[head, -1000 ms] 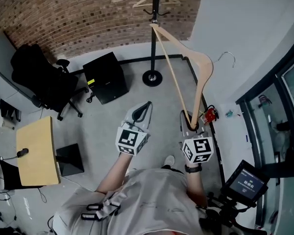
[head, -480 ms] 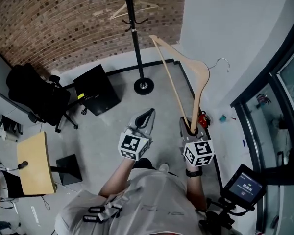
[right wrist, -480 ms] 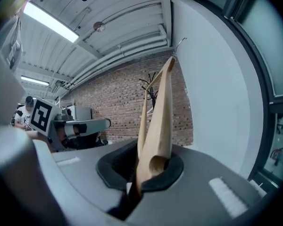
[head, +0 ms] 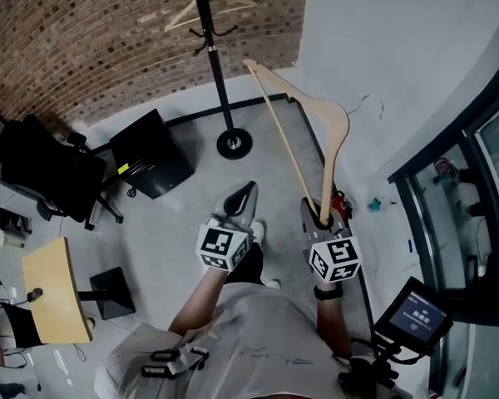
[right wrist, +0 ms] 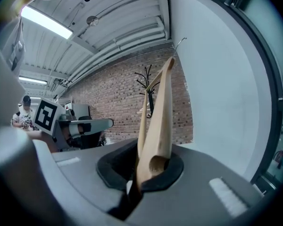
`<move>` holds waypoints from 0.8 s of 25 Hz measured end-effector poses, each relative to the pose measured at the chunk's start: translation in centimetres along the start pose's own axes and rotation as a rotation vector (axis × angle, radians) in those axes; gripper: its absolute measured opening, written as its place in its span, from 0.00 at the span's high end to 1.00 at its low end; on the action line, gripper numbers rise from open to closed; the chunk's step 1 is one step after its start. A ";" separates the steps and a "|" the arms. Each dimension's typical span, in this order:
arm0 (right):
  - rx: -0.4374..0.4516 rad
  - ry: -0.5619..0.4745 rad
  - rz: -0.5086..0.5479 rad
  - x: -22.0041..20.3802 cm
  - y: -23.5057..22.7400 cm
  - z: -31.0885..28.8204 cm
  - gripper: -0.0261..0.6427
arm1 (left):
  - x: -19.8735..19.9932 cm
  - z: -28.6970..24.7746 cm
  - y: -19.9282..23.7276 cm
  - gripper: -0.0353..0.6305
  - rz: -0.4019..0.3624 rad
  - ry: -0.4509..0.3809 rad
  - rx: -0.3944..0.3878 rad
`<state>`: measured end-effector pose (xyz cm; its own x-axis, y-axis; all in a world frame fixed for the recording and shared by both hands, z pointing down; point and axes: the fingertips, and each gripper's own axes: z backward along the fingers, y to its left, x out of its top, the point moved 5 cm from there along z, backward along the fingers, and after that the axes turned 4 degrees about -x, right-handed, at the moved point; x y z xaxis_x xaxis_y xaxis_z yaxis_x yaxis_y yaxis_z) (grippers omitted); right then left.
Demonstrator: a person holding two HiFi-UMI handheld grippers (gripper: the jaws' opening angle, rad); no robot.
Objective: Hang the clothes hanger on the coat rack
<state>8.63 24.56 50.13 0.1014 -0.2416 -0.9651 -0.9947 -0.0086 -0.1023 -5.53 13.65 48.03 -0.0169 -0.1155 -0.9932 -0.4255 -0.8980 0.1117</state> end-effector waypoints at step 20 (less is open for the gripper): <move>0.172 -0.083 0.151 10.9 -2.8 -26.0 0.95 | 5.8 -15.1 20.9 0.95 0.006 -0.093 0.093</move>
<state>12.08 -3.32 46.13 -0.0400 -0.1468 -0.9884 -0.9820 0.1883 0.0117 -0.89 -12.21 45.07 -0.1016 -0.0766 -0.9919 -0.5073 -0.8537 0.1179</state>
